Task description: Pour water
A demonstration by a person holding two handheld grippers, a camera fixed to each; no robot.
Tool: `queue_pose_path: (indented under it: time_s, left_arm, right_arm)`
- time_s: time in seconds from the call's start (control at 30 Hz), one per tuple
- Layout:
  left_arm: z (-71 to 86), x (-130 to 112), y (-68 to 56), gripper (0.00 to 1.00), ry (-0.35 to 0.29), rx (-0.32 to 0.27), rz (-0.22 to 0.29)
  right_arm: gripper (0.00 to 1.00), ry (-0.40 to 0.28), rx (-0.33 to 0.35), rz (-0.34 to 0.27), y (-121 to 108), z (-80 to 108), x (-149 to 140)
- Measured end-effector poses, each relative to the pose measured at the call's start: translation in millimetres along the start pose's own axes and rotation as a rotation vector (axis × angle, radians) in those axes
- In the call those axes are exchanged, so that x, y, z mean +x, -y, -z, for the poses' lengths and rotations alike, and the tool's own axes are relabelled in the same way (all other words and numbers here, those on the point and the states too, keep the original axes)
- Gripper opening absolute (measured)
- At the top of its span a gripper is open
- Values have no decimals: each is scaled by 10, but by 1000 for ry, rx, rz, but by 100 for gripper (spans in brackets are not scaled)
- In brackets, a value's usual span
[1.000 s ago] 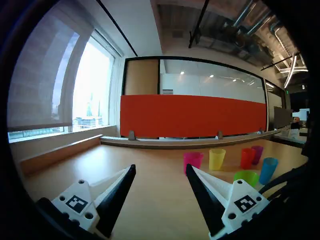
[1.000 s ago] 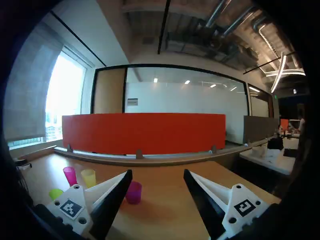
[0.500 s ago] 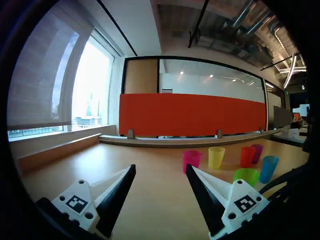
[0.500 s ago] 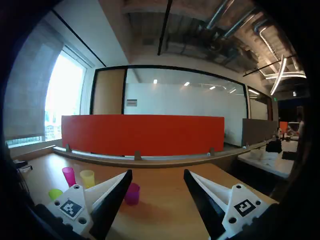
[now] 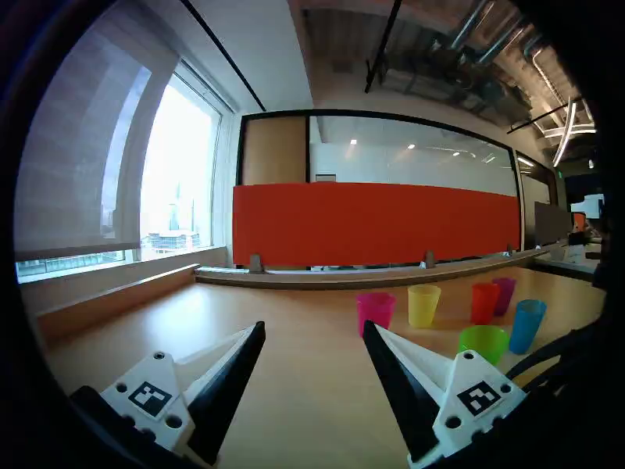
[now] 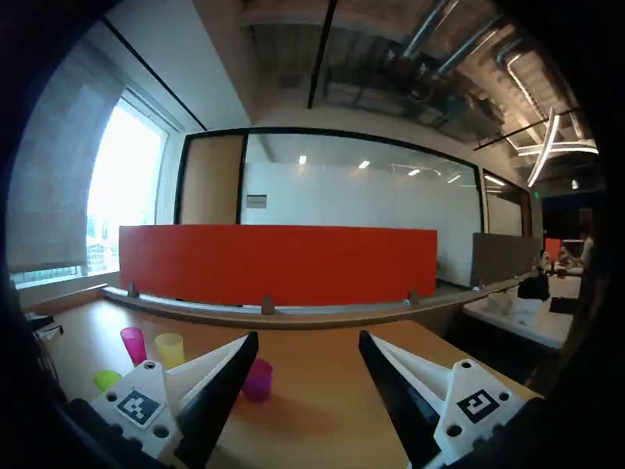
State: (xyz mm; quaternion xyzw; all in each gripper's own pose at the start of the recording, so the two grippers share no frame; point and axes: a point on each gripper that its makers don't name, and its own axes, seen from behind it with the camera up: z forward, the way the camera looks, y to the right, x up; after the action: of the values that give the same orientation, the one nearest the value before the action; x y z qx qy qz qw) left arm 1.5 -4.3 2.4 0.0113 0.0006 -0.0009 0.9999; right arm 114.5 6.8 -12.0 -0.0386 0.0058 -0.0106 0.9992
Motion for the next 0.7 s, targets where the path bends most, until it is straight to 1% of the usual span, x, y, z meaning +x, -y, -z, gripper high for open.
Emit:
queue_pose_path:
  time_s: [0.4, 0.7]
  left_arm:
    - [6, -10, 2, 92, 1, 0, -1]
    - [3, -1, -4, 93, 1, 0, -1]
  right_arm:
    - [100, -7, 2, -2, -33, 13, 28]
    - [100, -43, 9, 6, -20, 17, 69]
